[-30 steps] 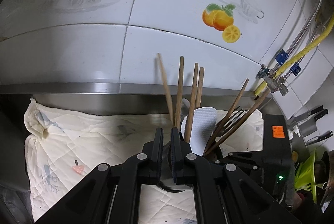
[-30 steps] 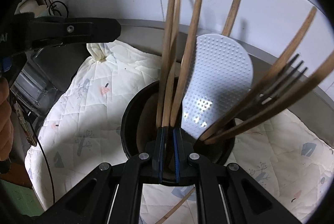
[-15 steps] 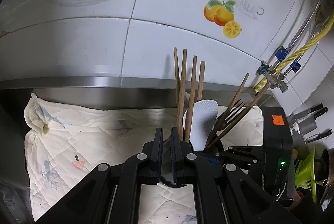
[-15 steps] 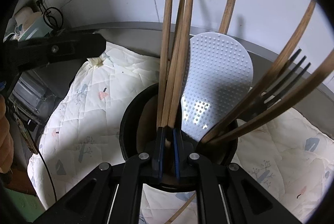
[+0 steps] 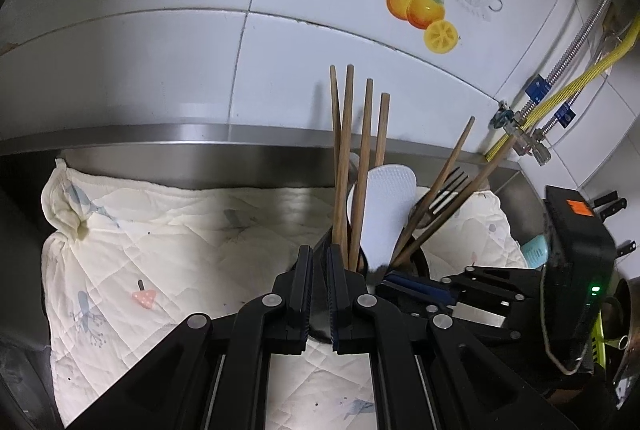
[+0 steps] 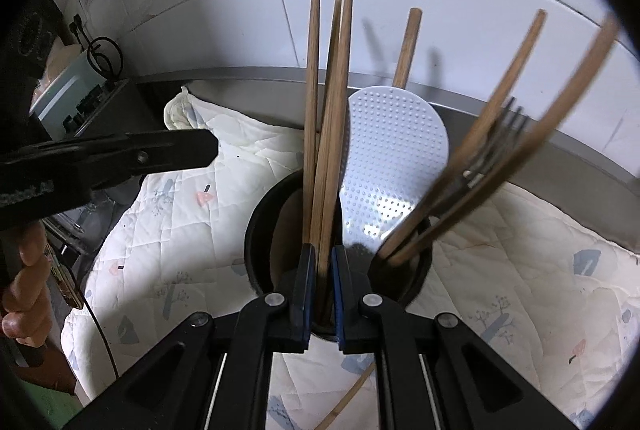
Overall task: Organize utensils
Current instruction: 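Open both tools to release the chopsticks into the holder, then close the right tool on the last loose chopstick beside the holder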
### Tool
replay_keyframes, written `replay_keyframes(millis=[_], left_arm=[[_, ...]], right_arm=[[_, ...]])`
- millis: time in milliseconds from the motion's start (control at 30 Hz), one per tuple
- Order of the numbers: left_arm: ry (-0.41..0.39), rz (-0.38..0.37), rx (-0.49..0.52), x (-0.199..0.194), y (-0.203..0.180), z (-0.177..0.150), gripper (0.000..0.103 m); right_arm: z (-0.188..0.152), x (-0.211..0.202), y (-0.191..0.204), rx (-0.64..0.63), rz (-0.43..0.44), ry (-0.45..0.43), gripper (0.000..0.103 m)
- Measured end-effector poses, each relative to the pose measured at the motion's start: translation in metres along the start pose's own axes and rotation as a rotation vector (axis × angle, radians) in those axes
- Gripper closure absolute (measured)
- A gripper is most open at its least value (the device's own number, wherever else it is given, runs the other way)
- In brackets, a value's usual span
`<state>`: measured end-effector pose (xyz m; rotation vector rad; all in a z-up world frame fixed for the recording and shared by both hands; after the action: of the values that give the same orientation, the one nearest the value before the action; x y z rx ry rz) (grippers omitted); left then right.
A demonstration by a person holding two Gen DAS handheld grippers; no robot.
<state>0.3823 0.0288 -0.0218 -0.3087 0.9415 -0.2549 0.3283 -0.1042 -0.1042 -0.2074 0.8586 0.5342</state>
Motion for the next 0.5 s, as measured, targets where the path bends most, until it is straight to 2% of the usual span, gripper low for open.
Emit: replay_keyframes(millis=[367,500], left_arm=[[0.017,-0.030,-0.008,-0.005,-0.001,-0.021,0.095],[0.031,-0.051,0.011,-0.007,-0.008,-0.036,0.095]], right_arm=[[-0.029,-0.048,-0.008,0.050,-0.033,-0.068,0.092],[-0.046,-0.048,-0.007,0.074,-0.042,-0.035,0.089]])
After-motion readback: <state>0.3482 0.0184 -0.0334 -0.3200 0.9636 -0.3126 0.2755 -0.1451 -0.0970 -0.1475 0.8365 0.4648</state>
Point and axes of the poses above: each gripper's, at about its wrist camera, not at the fingertips, and x roughly the way its jaws point, y to its left, z to its top, the point moved 1 cm from there along x, roughly the way its jaws point, and after that the axes turned 4 degrees about -x, right-handed, at the moved point
